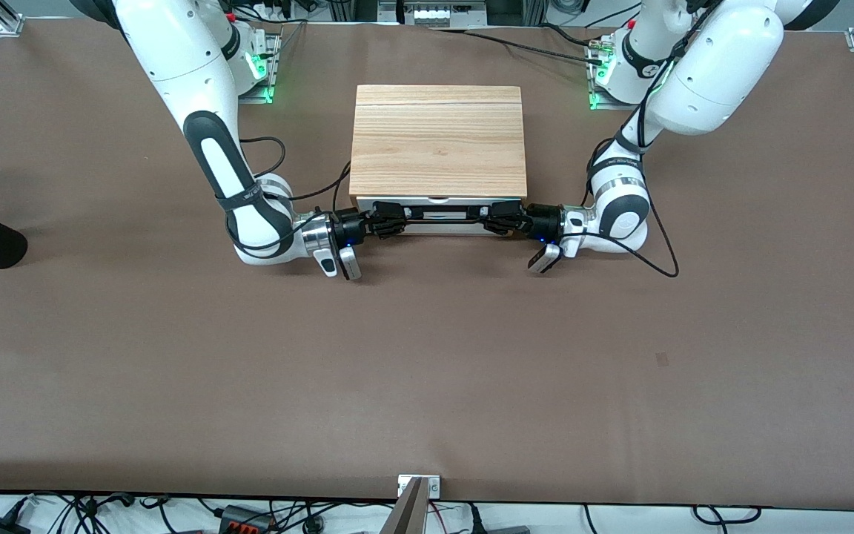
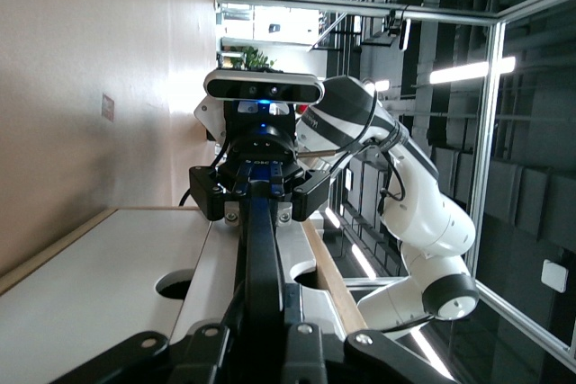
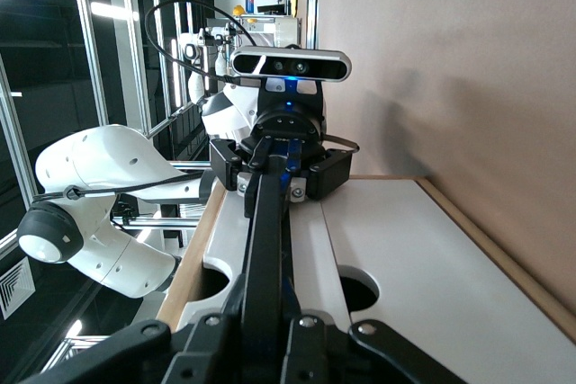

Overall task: Pull top drawer with both arms simultaneously
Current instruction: 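Pull the handle outward with both grippers, sliding the drawer open, then open both grippers and draw them back from the handle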

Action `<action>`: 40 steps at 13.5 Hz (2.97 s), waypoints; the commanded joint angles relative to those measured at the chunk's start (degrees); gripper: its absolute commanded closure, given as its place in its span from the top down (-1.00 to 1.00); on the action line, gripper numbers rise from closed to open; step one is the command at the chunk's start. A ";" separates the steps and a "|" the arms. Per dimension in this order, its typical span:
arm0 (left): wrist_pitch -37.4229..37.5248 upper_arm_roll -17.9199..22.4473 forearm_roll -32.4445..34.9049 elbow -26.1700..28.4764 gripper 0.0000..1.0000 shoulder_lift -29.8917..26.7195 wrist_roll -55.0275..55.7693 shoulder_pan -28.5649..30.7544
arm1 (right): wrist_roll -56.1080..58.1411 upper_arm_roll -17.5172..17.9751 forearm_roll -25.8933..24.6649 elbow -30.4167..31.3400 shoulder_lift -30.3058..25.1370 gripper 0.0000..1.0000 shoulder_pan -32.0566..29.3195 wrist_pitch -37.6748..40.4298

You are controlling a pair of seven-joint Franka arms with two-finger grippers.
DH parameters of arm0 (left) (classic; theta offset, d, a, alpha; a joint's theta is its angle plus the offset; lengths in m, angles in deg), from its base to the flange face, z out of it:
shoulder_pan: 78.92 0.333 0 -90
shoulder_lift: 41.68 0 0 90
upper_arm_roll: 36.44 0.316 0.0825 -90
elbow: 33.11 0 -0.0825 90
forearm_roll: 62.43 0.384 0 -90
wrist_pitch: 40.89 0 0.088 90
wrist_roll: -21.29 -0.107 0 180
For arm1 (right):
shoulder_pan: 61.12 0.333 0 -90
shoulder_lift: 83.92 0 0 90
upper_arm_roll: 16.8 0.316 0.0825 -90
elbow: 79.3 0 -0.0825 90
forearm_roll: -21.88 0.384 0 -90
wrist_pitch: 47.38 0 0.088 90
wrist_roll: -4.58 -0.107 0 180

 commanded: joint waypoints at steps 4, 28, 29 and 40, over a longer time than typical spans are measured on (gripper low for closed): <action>-0.18 -0.60 -5.22 -1.13 -0.99 1.35 -0.38 -0.28 | -1.01 0.14 0.59 -10.94 6.82 -1.00 -1.09 -0.10; -8.70 0.72 -3.46 -10.63 1.00 4.52 -2.48 0.51 | -8.49 -0.12 0.41 -28.36 16.41 1.00 -5.48 -0.80; -8.61 0.80 -3.46 -10.98 1.00 4.34 -1.53 0.51 | -8.58 -0.12 0.41 -28.36 16.41 1.00 -5.48 -0.89; -8.53 2.21 13.92 -17.74 1.00 1.27 11.66 8.24 | -25.51 -5.04 -10.54 -38.89 13.61 1.00 -5.31 -0.80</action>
